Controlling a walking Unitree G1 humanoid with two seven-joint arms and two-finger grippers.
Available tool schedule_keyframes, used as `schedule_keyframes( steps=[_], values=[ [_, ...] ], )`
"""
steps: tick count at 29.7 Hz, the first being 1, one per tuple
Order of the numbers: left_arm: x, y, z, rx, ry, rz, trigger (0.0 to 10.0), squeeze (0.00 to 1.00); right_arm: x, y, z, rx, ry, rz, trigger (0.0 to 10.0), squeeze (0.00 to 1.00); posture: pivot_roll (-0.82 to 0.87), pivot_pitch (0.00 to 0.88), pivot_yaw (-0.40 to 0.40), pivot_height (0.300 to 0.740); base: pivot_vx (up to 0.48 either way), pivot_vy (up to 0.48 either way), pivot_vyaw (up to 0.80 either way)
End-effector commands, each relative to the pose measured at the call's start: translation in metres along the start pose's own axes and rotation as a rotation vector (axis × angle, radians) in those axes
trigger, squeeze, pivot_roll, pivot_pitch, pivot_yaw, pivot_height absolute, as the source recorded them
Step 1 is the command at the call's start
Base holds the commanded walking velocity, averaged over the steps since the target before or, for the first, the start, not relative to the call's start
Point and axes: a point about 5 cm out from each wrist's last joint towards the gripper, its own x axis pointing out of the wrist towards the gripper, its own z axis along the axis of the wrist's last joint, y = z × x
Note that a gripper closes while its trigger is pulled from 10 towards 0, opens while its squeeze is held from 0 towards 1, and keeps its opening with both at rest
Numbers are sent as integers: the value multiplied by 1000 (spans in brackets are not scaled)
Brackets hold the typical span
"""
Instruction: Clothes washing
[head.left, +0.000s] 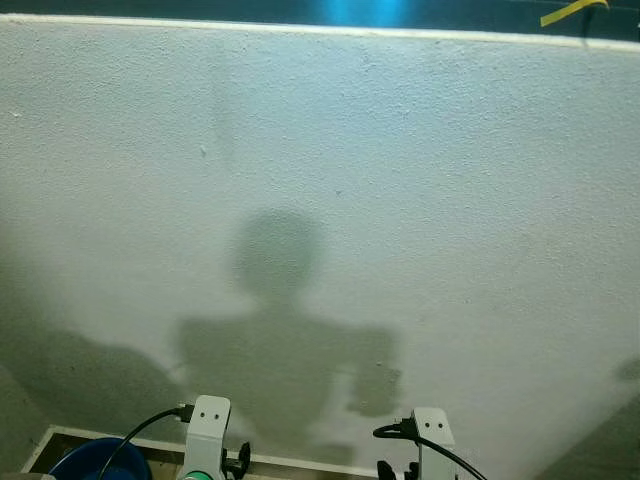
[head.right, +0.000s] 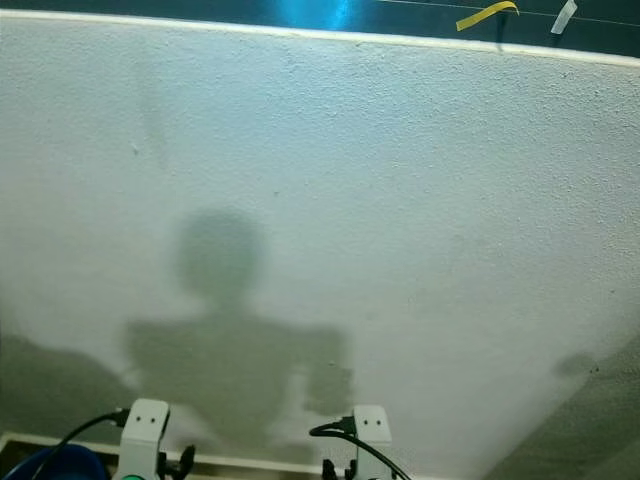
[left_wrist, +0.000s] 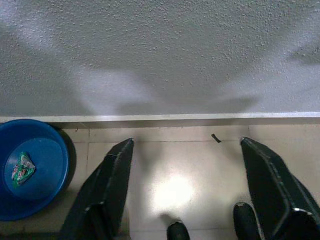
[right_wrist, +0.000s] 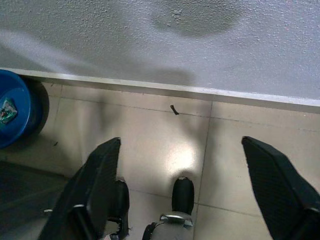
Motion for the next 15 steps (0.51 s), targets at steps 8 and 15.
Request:
schedule_keyframes(
  steps=[8, 15],
  values=[
    [-1, -2, -6, -1, 26, -12, 0, 0, 0, 0, -3, 15, 11, 3, 0, 0, -55, 0, 35, 740, 0, 0, 0],
    [-1, -1, -6, -3, 27, -6, 0, 0, -1, -2, -3, 20, 7, -8, 0, 0, -47, 0, 30, 740, 0, 0, 0]
  ],
)
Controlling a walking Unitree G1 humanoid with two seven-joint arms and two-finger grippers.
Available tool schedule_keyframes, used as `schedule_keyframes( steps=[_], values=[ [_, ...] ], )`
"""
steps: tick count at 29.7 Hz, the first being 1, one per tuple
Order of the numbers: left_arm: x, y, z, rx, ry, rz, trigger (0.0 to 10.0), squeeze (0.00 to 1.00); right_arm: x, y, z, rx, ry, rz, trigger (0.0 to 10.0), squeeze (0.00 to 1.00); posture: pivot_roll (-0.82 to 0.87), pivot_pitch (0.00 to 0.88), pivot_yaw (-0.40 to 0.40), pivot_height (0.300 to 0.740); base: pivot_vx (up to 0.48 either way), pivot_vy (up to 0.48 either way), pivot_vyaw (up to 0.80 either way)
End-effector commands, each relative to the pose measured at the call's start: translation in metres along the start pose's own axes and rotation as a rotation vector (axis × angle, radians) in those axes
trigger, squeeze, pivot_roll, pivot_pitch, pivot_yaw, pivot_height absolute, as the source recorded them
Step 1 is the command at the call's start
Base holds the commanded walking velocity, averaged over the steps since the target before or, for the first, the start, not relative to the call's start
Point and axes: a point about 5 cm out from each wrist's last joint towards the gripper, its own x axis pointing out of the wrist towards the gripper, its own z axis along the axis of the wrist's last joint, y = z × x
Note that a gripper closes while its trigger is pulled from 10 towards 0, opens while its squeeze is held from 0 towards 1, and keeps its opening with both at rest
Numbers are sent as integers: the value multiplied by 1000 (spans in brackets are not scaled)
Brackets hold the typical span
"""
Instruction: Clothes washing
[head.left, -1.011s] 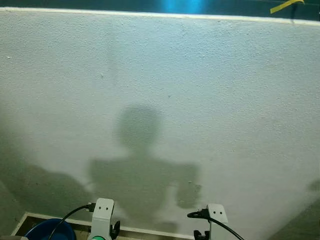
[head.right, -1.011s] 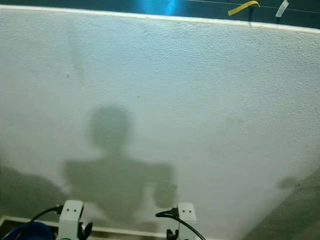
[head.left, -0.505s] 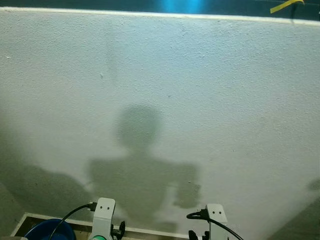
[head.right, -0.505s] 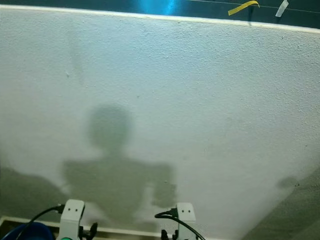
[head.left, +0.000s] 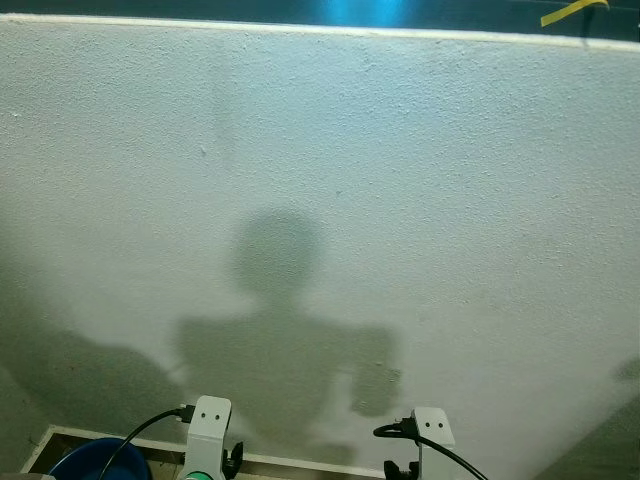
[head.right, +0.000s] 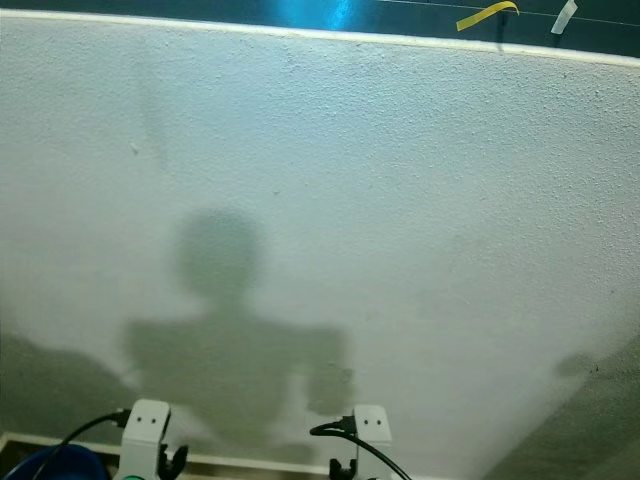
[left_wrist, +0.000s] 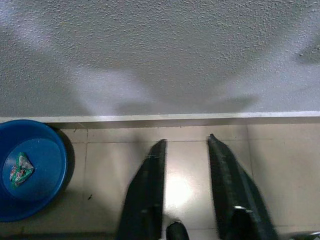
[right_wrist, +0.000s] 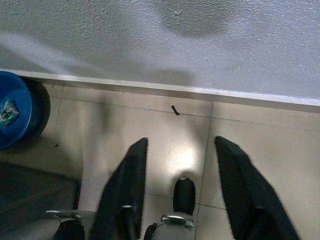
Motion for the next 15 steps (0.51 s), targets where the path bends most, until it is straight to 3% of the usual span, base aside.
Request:
schedule_keyframes(
  steps=[1, 15],
  values=[
    [-1, -1, -6, -3, 27, 0, 0, 0, -1, -1, -4, 12, 9, -8, 0, 0, -47, 0, 30, 740, 0, 0, 0],
    [-2, -3, -4, 19, 7, -35, 0, 0, -1, 1, -6, 12, 12, -13, 0, 0, -60, 28, 59, 740, 0, 0, 0]
  ],
)
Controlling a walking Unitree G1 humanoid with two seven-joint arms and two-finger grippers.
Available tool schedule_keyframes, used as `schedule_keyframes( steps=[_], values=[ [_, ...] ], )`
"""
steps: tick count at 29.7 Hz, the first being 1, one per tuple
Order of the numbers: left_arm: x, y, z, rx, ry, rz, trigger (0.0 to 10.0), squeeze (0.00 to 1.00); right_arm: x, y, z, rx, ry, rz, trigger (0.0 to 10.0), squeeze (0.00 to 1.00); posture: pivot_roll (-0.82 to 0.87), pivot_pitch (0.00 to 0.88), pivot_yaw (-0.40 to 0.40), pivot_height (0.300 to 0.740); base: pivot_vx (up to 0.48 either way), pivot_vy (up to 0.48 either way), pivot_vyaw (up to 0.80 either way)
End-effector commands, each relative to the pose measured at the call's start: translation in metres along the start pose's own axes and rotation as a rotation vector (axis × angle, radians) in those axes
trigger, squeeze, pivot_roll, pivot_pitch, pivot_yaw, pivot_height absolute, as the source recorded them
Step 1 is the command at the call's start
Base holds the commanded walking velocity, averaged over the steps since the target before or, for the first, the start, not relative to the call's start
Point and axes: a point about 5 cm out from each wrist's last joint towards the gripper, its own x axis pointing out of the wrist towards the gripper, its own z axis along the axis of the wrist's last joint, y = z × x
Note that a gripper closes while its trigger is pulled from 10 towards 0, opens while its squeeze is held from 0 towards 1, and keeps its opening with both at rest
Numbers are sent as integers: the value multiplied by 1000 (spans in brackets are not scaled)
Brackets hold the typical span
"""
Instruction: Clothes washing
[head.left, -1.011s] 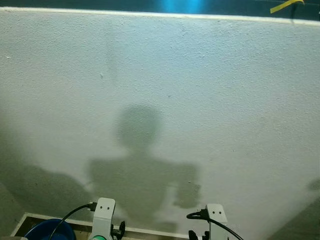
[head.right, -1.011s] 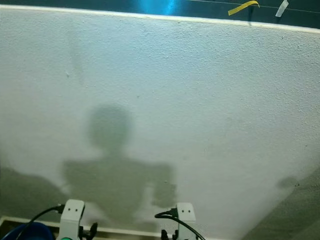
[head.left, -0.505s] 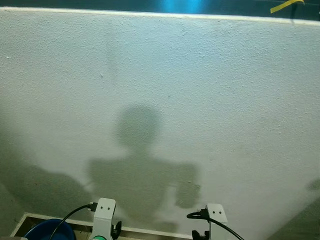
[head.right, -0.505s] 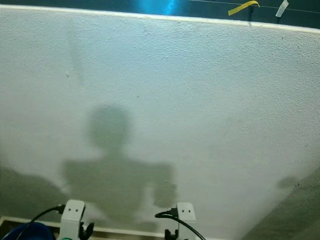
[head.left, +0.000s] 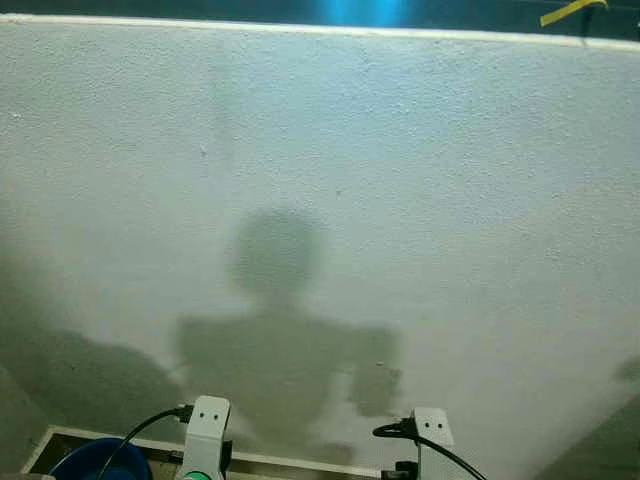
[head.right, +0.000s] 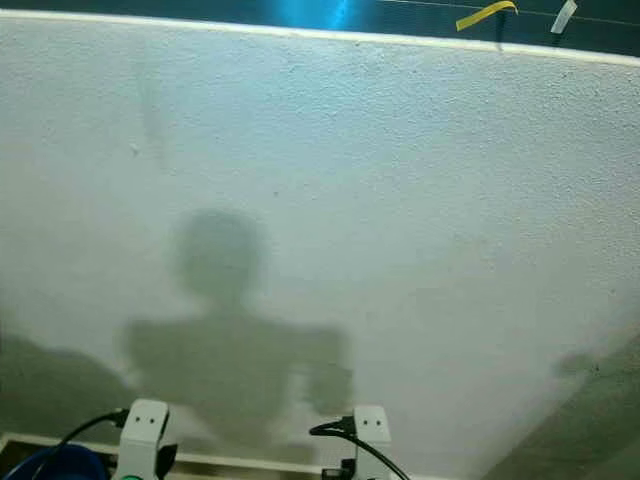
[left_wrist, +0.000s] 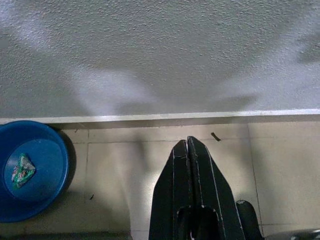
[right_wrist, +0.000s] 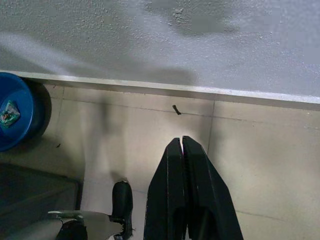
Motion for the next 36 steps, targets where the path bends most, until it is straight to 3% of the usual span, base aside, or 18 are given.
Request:
schedule_keyframes(
  steps=[1, 11, 13, 14, 17, 18, 21, 22, 23, 26, 28, 30, 31, 33, 36],
  values=[
    [-1, -3, -5, 12, 9, -20, 0, 0, -1, -1, -5, 5, 11, -8, 0, 0, -60, 28, 59, 740, 0, 0, 0],
    [-1, -3, -1, -31, -14, -29, 0, 0, -1, -2, -2, -7, -7, -27, 0, 0, -68, 36, 74, 740, 0, 0, 0],
    [0, -3, -1, -24, -11, -26, 0, 0, 0, -4, 3, 4, -21, -31, 471, 0, -71, 32, 74, 740, 0, 0, 0],
    [0, -2, 0, -7, -11, 13, 0, 0, 0, -8, 14, 18, -52, -45, 6863, 0, -69, 38, 74, 740, 0, 0, 0],
    [0, 0, 0, 1, -14, 40, 0, 0, 1, -10, 19, 22, -66, -53, 6863, 0, -69, 38, 74, 740, 0, 0, 0],
    [0, -6, 0, 57, 0, -13, 4588, 0, 2, -10, 47, -48, -152, -41, 10000, 0, -81, 53, 85, 740, 0, 0, 0],
    [0, -9, 0, 81, -1, -42, 4588, 0, 2, -10, 58, -83, -185, -40, 10000, 0, -81, 53, 85, 740, 0, 0, 0],
    [1, -11, 4, 97, -13, -63, 9098, 0, 0, -10, 70, -105, -234, -33, 10000, 0, -92, 58, 89, 740, 0, 0, 0],
    [3, -10, 11, 88, -35, -64, 10000, 0, -3, -9, 81, -97, -278, -25, 10000, 0, -85, 58, 85, 740, 0, 0, 0],
    [6, -5, 23, 29, -59, -31, 10000, 0, -11, -6, 98, -81, -357, 11, 10000, 0, -82, 58, 81, 740, 0, 0, 0],
    [7, -3, 26, 31, -58, -32, 10000, 0, -17, -2, 104, -124, -390, 43, 10000, 0, -72, 53, 76, 740, 0, 0, 0],
    [7, -2, 27, 62, -54, -32, 10000, 0, -34, 9, 113, -240, -435, 157, 10000, 0, -53, 46, 76, 740, 0, 0, 0],
    [7, -2, 27, 62, -54, -32, 10000, 0, -34, 9, 113, -240, -435, 157, 10000, 0, -53, 46, 76, 740, 0, 0, 0],
    [7, -2, 29, 79, -62, -40, 10000, 0, -51, 25, 120, -334, -453, 288, 10000, 0, -59, 42, 83, 740, 0, 0, 0],
    [7, -3, 29, 93, -68, -55, 10000, 0, -61, 38, 121, -379, -444, 391, 10000, 0, -67, 46, 86, 740, 0, 0, 0]
  ],
)
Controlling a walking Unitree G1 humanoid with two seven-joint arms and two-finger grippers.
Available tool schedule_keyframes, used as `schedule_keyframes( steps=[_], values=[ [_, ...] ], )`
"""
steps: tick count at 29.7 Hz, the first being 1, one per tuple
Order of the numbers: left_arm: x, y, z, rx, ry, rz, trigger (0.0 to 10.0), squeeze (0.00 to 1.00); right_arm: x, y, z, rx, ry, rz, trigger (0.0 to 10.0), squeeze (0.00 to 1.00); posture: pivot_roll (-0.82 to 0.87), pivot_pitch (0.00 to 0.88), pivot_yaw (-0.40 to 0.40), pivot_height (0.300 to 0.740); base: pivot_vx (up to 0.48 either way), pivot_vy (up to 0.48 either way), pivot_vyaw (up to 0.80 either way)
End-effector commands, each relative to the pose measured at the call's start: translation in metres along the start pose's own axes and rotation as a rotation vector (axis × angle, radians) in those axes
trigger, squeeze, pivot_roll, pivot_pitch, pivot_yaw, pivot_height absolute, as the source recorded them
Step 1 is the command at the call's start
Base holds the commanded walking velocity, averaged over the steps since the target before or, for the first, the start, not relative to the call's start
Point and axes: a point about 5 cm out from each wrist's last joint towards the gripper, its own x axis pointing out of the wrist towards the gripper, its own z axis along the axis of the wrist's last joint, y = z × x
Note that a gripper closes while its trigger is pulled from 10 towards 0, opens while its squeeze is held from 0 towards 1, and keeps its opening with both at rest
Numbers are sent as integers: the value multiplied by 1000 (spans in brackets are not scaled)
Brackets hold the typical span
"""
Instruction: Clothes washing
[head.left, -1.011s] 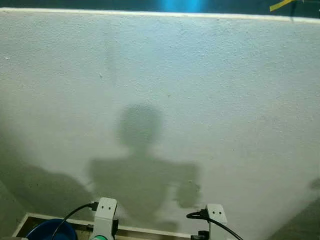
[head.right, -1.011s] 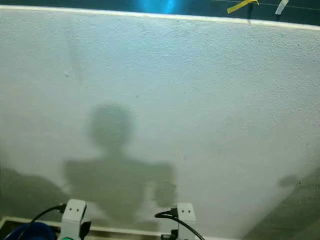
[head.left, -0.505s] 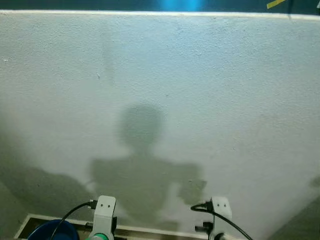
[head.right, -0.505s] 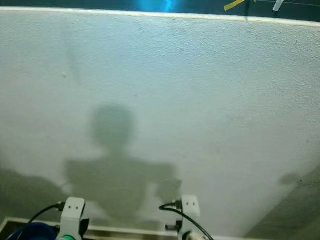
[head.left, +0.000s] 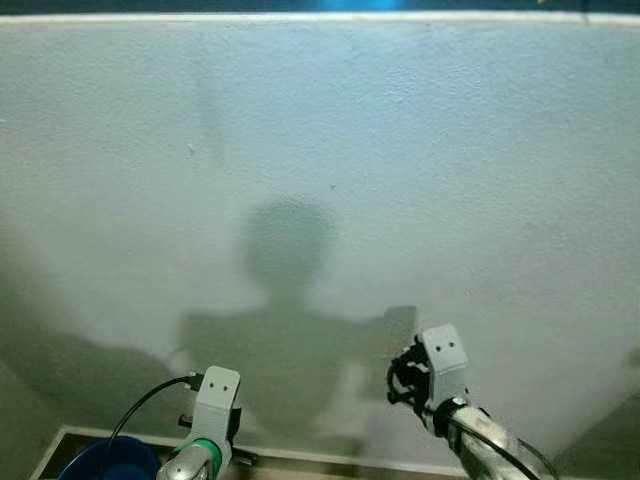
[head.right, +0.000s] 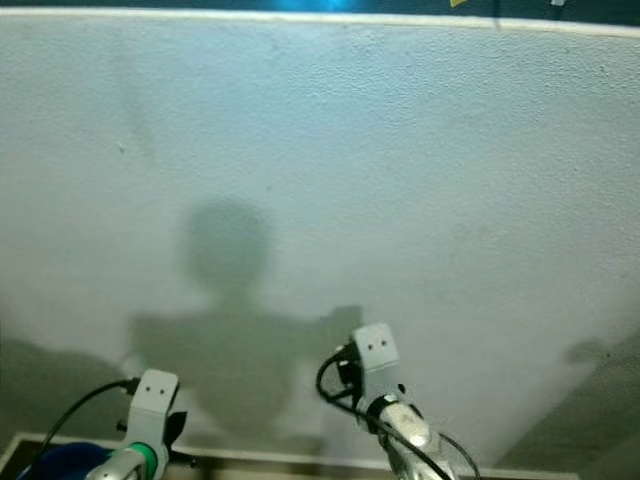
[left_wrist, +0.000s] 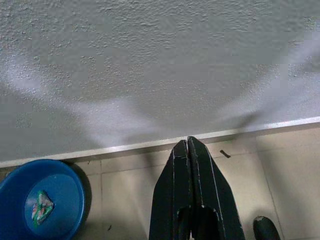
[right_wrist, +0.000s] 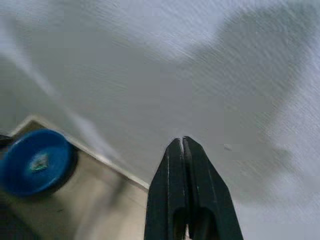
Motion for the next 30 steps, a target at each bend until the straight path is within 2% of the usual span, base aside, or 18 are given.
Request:
schedule_keyframes(
  steps=[1, 3, 4, 5, 7, 10, 11, 12, 13, 19, 21, 30],
  values=[
    [-4, -2, -10, 18, 27, -25, 10000, 0, -6, 26, -2, -6, 49, 195, 10000, 0, -66, 50, 88, 740, 0, 0, 0],
    [-4, -2, -10, 18, 27, -25, 10000, 0, -6, 26, -2, -6, 49, 195, 10000, 0, -66, 50, 88, 740, 0, 0, 0],
    [-5, -4, -12, 25, 29, -36, 10000, 0, -12, 37, -18, -25, 119, 281, 10000, 0, -67, 42, 79, 740, 0, 0, 0],
    [-5, -4, -12, 25, 29, -36, 10000, 0, -12, 37, -18, -25, 119, 281, 10000, 0, -67, 42, 79, 740, 0, 0, 0],
    [-8, -3, -16, 12, 29, -32, 10000, 0, -16, 48, -44, 37, 213, 324, 10000, 0, -64, 34, 65, 740, 0, 0, 0],
    [-8, -3, -16, 12, 29, -32, 10000, 0, -16, 48, -44, 37, 213, 324, 10000, 0, -64, 34, 65, 740, 0, 0, 0],
    [-9, -1, -18, -12, 29, -10, 10000, 0, -14, 51, -45, 98, 213, 344, 10000, 0, -59, 41, 65, 740, 0, 0, 0],
    [-9, -1, -18, -12, 29, -10, 10000, 0, -14, 51, -45, 98, 213, 344, 10000, 0, -59, 41, 65, 740, 0, 0, 0],
    [-10, 0, -19, -21, 26, 1, 10000, 0, -14, 52, -43, 142, 234, 357, 10000, 0, -49, 41, 49, 740, 0, 0, 0],
    [-13, 5, -22, -32, 25, 46, 10000, 0, -16, 58, -42, 149, 270, 374, 10000, 0, -80, 46, 44, 740, 0, 0, 0],
    [-14, 7, -23, -33, 16, 57, 10000, 0, -21, 61, -41, 133, 269, 362, 10000, 0, -101, 57, 58, 740, 0, 0, 0],
    [-17, 7, -25, -24, 28, 35, 10000, 0, -30, 65, -44, 171, 249, 347, 10000, 0, -118, 63, 74, 740, 0, 0, 0]
  ],
)
